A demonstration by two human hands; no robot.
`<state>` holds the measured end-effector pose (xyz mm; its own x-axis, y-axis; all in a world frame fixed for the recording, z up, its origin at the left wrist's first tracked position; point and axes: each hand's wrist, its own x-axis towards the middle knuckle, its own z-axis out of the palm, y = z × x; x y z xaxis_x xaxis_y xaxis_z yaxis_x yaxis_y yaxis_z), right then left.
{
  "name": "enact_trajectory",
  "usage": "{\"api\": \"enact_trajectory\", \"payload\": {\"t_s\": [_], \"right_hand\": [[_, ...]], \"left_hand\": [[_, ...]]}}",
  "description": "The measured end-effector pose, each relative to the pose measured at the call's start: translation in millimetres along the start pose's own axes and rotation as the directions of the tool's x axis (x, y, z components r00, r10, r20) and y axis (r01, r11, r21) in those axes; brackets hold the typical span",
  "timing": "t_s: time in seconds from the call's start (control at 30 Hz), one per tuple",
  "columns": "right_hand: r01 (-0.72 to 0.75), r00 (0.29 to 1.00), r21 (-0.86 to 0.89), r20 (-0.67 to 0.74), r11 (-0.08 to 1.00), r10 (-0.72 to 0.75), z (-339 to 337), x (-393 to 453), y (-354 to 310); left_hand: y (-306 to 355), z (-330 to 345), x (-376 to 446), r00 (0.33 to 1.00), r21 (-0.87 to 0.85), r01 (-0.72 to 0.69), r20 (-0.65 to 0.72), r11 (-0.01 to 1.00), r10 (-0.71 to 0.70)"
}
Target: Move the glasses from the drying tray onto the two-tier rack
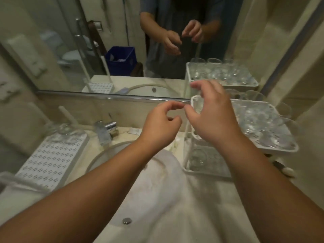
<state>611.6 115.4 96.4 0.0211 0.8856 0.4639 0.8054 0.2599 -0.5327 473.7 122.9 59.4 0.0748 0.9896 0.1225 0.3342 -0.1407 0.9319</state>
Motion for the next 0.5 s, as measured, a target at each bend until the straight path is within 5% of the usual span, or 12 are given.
{"api": "enact_trajectory", "payload": {"t_s": [0.2, 0.5], "right_hand": [[0.116, 0.964, 0.128, 0.226, 0.985, -0.143, 76.8, 6.5, -63.1], [0.111, 0.907, 0.191, 0.382, 0.975, -0.178, 207.2, 12.4, -153.4]], "left_hand": [[-40.4, -91.1, -4.7, 0.995, 0.104, 0.049, -0.094, 0.993, -0.039], [-114.4, -239.5, -22.0, 0.979, 0.238, 0.171, -0.149, 0.956, -0.138]]}}
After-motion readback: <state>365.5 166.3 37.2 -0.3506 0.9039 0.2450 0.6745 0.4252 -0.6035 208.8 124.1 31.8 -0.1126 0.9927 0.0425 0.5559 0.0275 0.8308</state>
